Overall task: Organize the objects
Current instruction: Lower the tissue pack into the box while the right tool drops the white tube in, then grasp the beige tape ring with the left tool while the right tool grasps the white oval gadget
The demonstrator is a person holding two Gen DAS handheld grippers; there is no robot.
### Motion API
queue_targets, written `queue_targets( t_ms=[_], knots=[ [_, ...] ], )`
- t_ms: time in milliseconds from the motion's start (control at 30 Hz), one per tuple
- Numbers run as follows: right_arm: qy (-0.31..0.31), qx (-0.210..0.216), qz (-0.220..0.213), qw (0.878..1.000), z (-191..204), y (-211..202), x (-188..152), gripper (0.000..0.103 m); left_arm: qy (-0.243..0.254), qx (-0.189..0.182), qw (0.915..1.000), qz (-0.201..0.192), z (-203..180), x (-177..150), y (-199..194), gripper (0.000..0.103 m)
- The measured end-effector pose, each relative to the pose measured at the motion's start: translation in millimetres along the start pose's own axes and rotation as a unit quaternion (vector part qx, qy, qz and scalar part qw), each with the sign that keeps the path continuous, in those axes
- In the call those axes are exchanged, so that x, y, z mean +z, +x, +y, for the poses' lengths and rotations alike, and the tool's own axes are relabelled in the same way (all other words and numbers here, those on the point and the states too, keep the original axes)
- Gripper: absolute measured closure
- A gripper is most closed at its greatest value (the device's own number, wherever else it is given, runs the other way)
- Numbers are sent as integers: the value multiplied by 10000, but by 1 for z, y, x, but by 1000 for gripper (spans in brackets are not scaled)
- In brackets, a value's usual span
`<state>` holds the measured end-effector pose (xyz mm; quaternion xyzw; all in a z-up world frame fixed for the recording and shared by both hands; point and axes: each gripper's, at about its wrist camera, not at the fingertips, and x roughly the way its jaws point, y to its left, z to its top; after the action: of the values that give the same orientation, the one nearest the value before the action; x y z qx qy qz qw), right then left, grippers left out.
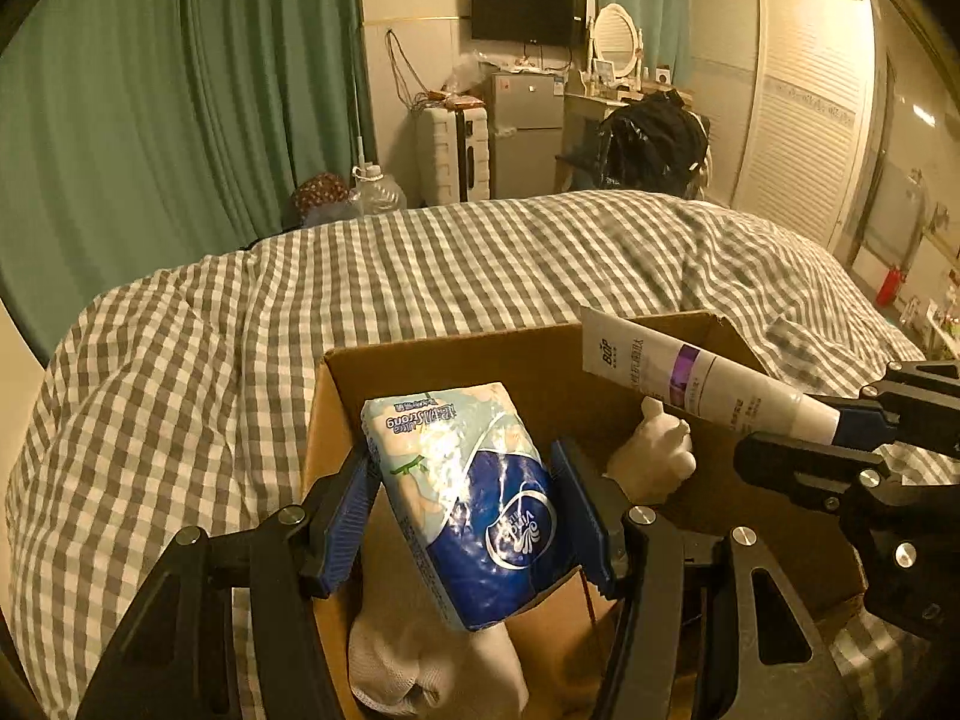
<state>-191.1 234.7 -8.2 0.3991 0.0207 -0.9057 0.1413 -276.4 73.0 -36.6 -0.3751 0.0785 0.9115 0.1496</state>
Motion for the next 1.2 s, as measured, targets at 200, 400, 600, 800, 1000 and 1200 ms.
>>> queue_targets(
  t_ms=[200, 400, 600, 800, 1000, 1200],
  knots=[
    [62, -15, 64, 10000, 4, 2, -11, 83, -130, -86, 9998, -80, 2, -4, -8, 25],
    [-80, -348, -337, 9988, 17, -21, -21, 47, -103, -39, 9995, -296, -3, -14, -28, 20],
    [-235, -529, -786, 9952, 34, -51, -26, 45, -205, 50, 9984, -518, 1, -25, -63, 18],
    [76, -575, -867, 9945, 31, -70, -45, 41, -560, 347, 9957, -648, 15, -45, -92, 10],
    [418, -601, -616, 9954, 30, -70, -72, 41, -752, 619, 9943, -441, 21, -75, -99, 10],
    [560, -644, -421, 9955, 27, -70, -90, 41, -727, 358, 9967, -50, 10, -102, -95, 10]
  ],
)
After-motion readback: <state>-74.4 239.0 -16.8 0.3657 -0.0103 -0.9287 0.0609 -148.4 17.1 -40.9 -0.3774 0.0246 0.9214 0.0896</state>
